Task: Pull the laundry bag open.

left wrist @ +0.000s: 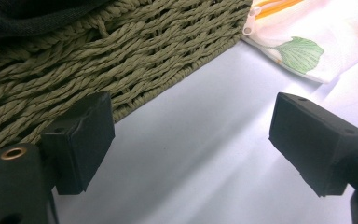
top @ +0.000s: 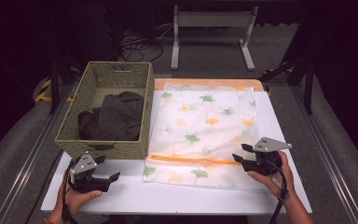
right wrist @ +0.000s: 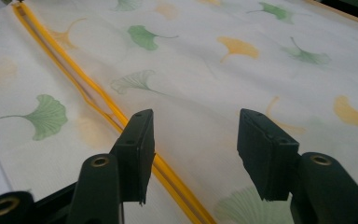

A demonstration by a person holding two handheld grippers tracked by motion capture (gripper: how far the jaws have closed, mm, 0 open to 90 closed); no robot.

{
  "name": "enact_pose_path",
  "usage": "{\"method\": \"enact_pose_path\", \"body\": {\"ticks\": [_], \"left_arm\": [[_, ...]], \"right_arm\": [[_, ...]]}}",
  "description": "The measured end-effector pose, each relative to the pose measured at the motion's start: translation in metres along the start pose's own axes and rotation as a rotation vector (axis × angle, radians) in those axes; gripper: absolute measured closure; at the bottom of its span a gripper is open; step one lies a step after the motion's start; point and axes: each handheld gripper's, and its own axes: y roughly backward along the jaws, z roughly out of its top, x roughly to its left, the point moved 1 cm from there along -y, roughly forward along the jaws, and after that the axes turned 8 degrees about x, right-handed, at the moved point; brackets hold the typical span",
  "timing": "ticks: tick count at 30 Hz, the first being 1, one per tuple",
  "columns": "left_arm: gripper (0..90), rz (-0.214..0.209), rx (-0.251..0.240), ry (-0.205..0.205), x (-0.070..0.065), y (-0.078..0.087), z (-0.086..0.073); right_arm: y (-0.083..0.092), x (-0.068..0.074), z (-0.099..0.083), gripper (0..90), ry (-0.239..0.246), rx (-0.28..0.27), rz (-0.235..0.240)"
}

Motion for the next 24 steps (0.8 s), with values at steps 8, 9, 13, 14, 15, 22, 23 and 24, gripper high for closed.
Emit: {"method": "enact_pose_path", "body": {"ticks": [8,9,13,14,15,22,23,24], "left_arm": [[14.6,-0.005,0.01,-0.002,-0.001,-0.001,-0.002],[14.5,-0.003,0.011,-0.001,-0.001,-0.001,-0.002],[13.9,-0.008,0.016,0.0,-0.002,-0.002,-0.002],[13.9,-0.01,0.016,-0.001,-0.002,-0.002,-0.002],[13.9,-0.01,0.016,0.001,-0.002,-0.002,-0.002],[13.6,-0.008,0.012,-0.004,-0.001,-0.001,-0.003],[13.5,-0.01,0.012,-0.006,-0.001,-0.001,-0.002],[13.5,-0.01,0.012,-0.007,-0.001,-0.001,-0.002]], "right_arm": [[-0.03,0.022,0.021,43.6,0.095,0.052,0.069],[-0.034,0.024,0.024,43.2,0.101,0.056,0.078],[-0.052,0.028,0.033,41.6,0.116,0.078,0.103],[-0.056,0.028,0.034,41.1,0.115,0.086,0.106],[-0.06,0.029,0.035,40.9,0.116,0.092,0.11],[-0.079,0.028,0.038,39.4,0.111,0.136,0.127],[-0.081,0.028,0.038,39.3,0.112,0.14,0.126],[-0.083,0.027,0.038,39.2,0.111,0.143,0.123]]}}
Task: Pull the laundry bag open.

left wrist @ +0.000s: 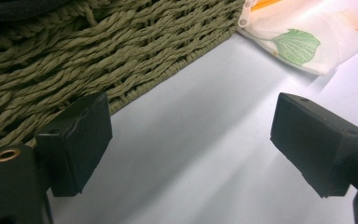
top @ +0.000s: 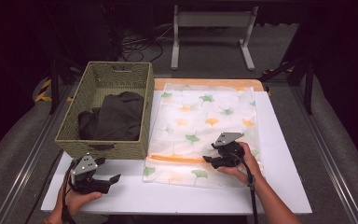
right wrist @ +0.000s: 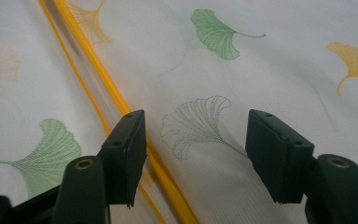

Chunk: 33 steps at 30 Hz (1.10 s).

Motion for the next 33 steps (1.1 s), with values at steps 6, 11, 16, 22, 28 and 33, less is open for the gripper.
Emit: {"method": "enact_pose_path", "body": {"ticks": [6,11,16,22,28,33], "left_arm": [[13.2,-0.011,-0.005,0.0,-0.001,0.0,0.0],[13.2,-0.011,-0.002,0.002,0.0,0.0,0.0],[13.2,-0.02,-0.005,0.005,-0.001,0.0,0.0],[13.1,-0.018,-0.001,0.0,-0.002,-0.001,0.0],[13.1,-0.016,0.003,-0.011,-0.002,-0.001,0.001],[13.3,-0.013,0.001,0.001,-0.002,-0.001,0.001]], "right_arm": [[-0.011,-0.003,0.002,38.1,-0.011,0.017,0.015],[-0.011,-0.005,0.0,37.2,-0.021,0.025,0.059],[-0.012,-0.003,0.001,33.4,-0.011,0.026,0.083],[-0.013,0.0,0.003,35.4,0.016,0.041,0.077],[-0.011,-0.007,0.003,54.6,-0.024,0.035,0.053],[-0.013,-0.007,0.008,70.3,-0.001,0.04,0.026]]}}
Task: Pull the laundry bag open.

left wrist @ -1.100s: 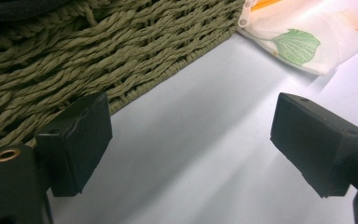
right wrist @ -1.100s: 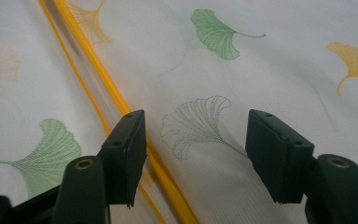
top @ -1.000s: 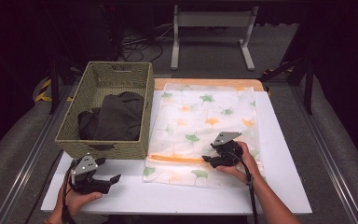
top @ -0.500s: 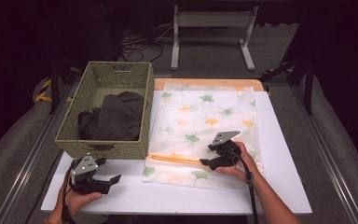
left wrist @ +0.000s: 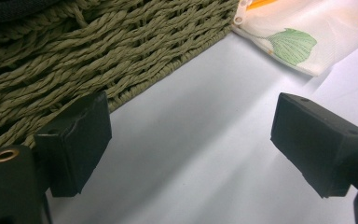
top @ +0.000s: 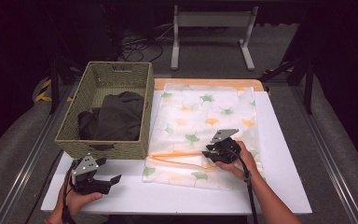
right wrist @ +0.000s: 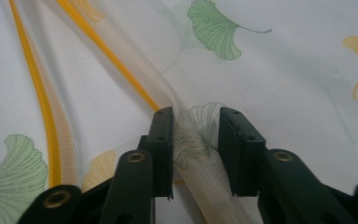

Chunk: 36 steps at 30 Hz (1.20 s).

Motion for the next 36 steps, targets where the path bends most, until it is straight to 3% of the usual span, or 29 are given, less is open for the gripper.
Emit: {"method": "enact_pose_path", "body": {"ticks": [5,11,18,24,36], "left_arm": [[13.3,0.001,0.004,-0.01,0.001,0.0,0.0],[13.4,-0.007,-0.002,0.006,0.002,-0.001,0.001],[13.4,-0.009,-0.005,0.004,0.003,-0.002,0.003],[13.2,-0.014,-0.015,0.012,0.003,-0.001,0.003],[12.6,-0.005,-0.061,0.02,0.006,0.009,0.003]], "right_arm": [[-0.003,0.001,0.007,87.6,0.016,0.015,-0.057],[-0.007,-0.002,0.013,88.8,-0.002,0.001,-0.108],[0.005,-0.017,0.034,89.0,-0.05,-0.101,-0.145],[0.007,-0.021,0.048,89.0,-0.043,-0.113,-0.167],[0.042,-0.017,0.074,89.0,-0.026,-0.19,-0.219]]}}
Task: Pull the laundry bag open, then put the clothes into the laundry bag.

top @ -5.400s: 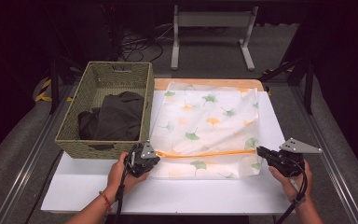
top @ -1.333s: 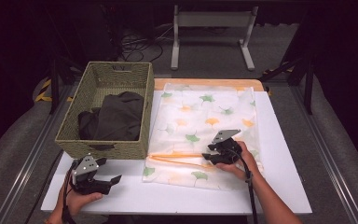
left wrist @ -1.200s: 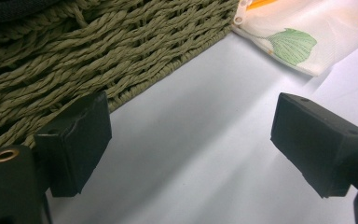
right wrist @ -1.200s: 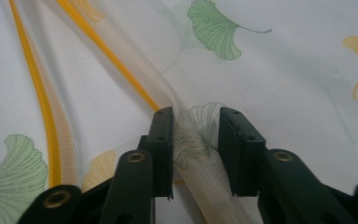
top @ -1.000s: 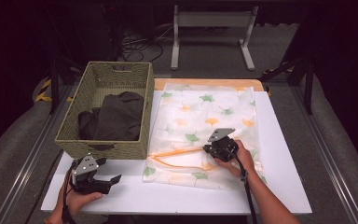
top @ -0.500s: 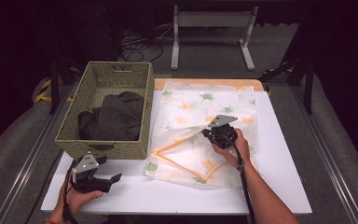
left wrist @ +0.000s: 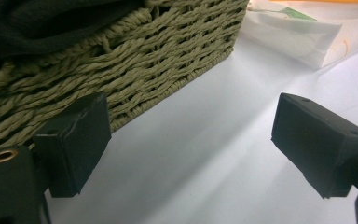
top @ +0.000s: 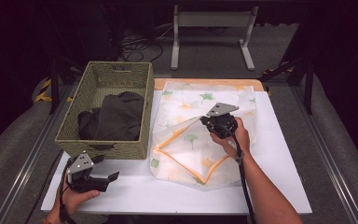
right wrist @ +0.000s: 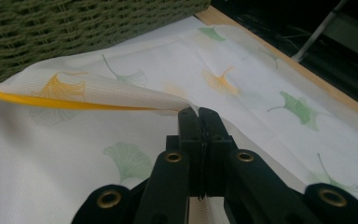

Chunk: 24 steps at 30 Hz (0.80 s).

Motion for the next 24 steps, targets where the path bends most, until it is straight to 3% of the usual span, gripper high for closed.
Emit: {"method": "enact_pose_path", "body": {"ticks": [7,14,19,24], "left_arm": [[12.2,-0.001,-0.002,-0.014,-0.001,0.001,0.001],[10.9,0.007,-0.012,-0.037,-0.002,0.005,0.005],[10.0,0.004,-0.061,-0.069,-0.007,0.019,0.016],[8.8,0.011,-0.075,-0.09,-0.007,0.025,0.026]], "right_arm": [[0.014,0.002,0.01,89.0,0.011,-0.044,-0.018],[0.018,0.001,0.012,89.0,0.015,-0.046,-0.018],[0.018,0.001,0.009,89.0,0.01,-0.044,-0.018],[0.019,-0.001,0.008,89.0,0.003,-0.047,-0.015]]}}
